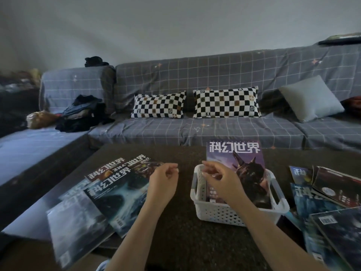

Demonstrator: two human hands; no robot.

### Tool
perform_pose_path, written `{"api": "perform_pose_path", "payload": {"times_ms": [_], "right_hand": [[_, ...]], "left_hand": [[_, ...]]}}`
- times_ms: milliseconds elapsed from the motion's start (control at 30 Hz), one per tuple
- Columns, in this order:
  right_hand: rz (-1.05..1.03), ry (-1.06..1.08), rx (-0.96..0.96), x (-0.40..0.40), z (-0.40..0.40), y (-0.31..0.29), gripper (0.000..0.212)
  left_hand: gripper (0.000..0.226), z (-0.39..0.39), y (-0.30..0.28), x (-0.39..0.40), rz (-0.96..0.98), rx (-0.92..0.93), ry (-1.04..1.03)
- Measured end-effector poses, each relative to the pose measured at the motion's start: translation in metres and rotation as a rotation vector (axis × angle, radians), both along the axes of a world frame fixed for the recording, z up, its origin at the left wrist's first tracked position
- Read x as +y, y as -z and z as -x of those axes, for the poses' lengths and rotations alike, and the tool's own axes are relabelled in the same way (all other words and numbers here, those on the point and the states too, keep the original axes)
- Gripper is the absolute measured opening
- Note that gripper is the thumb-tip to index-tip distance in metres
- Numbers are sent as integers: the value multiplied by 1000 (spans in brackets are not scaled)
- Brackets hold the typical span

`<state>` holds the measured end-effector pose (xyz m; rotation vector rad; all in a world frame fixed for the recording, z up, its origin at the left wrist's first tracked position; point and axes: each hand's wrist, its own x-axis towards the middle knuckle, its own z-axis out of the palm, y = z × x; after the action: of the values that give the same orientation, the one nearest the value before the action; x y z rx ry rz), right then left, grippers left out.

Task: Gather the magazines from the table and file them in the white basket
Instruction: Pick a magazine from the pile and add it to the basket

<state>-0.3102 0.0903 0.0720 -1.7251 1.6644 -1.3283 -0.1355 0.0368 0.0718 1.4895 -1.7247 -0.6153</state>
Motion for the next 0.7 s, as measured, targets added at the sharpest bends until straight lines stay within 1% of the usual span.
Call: {"api": "perform_pose_path", "payload": {"times_ms": [67,167,367,533,633,700], "right_hand": [[-14,-60,0,-6,-23,1,33],[-37,-140,-18,-18,-57,9,28],[-148,-202,18,-50,-101,36,28],[-274,-190,39,-78,-119,63,32],[-327,-168,126,-94,-126,78,35],[-359,-151,179,-104,-132,85,41]], "left_hand": [[22,-22,1,2,-15,-24,-44],[20,-56,8,4,-59,-9,-87],[19,-104,40,1,-137,-7,-146],[30,-125,69,-7,-214,-49,-216],[41,-134,83,-10,-230,-133,-320],[50,-138,89,-12,-258,-150,-357]]}}
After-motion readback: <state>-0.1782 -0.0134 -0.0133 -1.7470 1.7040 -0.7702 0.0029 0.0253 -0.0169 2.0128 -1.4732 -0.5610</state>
